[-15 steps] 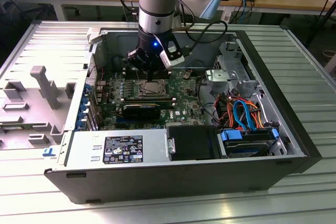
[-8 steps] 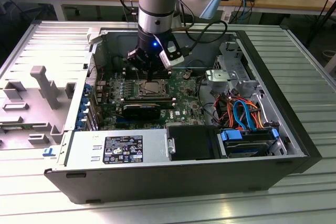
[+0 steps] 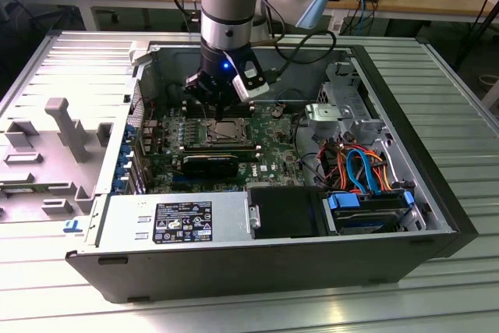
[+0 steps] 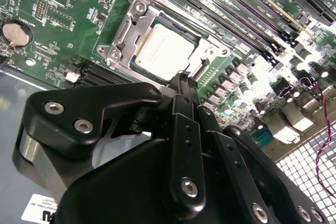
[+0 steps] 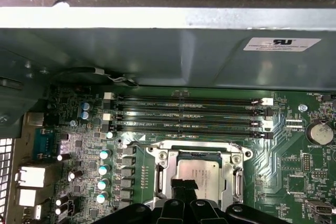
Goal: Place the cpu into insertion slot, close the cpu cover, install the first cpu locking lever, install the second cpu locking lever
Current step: 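Install the first cpu locking lever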
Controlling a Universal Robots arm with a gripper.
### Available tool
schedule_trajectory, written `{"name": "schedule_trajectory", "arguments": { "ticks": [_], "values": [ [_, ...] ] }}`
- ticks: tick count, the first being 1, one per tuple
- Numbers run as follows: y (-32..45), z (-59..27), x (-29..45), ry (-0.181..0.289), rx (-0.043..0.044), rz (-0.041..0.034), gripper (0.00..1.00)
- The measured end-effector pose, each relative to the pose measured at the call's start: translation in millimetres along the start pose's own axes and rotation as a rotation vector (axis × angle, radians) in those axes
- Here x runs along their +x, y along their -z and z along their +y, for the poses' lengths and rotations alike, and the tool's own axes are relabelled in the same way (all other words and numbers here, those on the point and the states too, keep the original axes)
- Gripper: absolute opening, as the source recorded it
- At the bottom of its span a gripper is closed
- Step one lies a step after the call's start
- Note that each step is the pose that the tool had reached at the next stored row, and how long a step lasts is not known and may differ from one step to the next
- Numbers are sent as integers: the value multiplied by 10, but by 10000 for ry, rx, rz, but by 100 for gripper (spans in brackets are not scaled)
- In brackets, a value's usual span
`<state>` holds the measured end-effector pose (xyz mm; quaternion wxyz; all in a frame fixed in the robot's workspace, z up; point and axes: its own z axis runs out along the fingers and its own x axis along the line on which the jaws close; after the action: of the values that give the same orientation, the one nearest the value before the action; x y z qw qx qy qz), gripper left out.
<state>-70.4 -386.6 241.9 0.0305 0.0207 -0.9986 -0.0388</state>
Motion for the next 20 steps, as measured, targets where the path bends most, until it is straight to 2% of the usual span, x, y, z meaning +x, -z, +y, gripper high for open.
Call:
{"name": "schedule_trajectory", "arguments": {
  "ticks": [8, 20],
  "values": [
    [-5, 3, 85, 0, 0, 0, 11],
    [-10, 6, 161, 0, -1, 0, 11]
  ]
}}
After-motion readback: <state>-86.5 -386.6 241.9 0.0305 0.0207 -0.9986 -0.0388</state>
